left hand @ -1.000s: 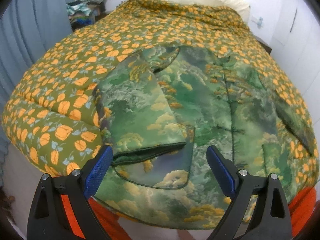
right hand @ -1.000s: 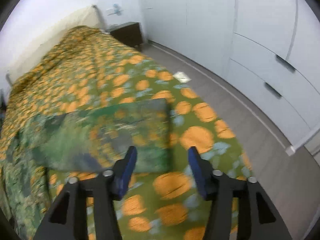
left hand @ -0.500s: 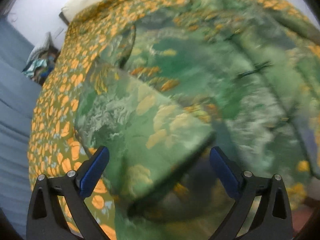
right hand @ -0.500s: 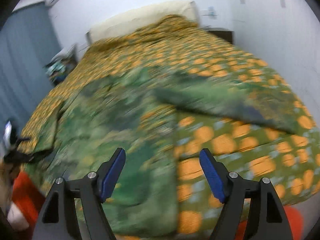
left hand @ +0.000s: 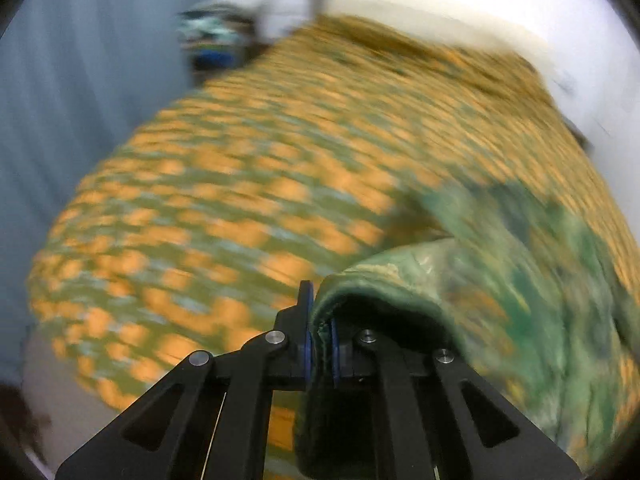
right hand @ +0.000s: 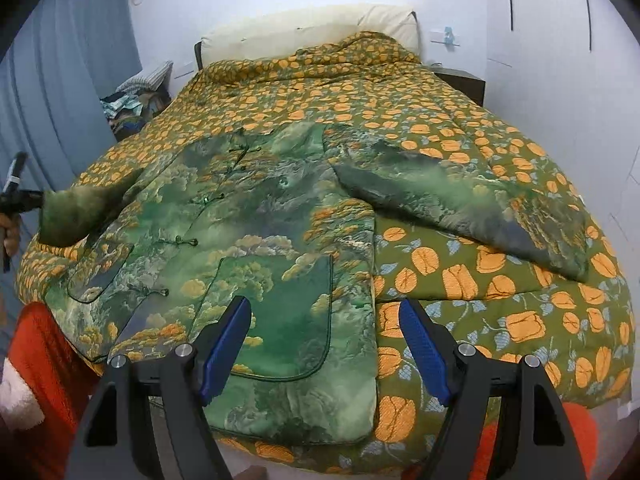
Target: Fold large clothes
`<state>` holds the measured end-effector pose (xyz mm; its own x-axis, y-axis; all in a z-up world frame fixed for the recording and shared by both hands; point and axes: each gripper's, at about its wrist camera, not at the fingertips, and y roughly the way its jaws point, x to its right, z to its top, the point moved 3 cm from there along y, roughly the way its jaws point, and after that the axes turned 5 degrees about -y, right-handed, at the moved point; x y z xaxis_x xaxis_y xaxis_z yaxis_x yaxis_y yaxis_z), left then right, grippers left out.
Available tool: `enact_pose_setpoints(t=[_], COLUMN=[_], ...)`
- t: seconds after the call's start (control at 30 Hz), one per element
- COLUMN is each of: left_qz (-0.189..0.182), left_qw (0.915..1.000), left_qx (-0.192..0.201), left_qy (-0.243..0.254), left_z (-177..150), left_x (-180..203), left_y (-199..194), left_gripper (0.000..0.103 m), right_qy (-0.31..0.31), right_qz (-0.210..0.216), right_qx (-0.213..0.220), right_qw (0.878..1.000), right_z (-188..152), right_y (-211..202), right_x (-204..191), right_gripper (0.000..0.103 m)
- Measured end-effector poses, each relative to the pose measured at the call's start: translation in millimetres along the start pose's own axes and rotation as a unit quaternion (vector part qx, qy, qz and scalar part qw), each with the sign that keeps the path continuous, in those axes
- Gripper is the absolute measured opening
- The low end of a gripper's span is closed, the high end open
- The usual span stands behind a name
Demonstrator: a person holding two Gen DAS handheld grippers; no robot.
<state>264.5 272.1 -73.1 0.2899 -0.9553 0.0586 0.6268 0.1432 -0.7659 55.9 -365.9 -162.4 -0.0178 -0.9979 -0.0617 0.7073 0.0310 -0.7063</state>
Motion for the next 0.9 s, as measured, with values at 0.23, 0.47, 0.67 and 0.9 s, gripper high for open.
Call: enact_pose_setpoints(t=[0.23, 0.47, 0.67, 0.9], left_qz=[0.143, 0.191, -0.013, -0.137], left_qw=[0.9776, 0.9626, 0.9897, 0.9632], left_qx=[-0.004, -0.029, -0.091, -0.214], left_qy=[-0.155, -0.190, -0.110, 0.089], left_z=[30.0, -17.8, -73.3, -180.5], left_x=[-141.6, -169.5, -75.3, 77.2], left_y=[39.7, 53.5, 33.4, 31.0], left_gripper=[0.075, 0.082, 0.082, 0.082], right_qy=[-0.001, -0.003, 0.025, 0.071], right_qz=[0.004, 0.005, 0.014, 0.061], right_qx=[-0.008, -0.014, -0.033, -0.107], right_qw=[1.000, 1.000, 0.999, 0.990], right_z=[-1.2, -3.2, -6.1, -21.1], right_y=[2.2, 5.4, 22.0, 63.5], right_x=[-5.3, -7.7, 10.4, 34.1], right_gripper=[0.076, 0.076, 0.076, 0.076])
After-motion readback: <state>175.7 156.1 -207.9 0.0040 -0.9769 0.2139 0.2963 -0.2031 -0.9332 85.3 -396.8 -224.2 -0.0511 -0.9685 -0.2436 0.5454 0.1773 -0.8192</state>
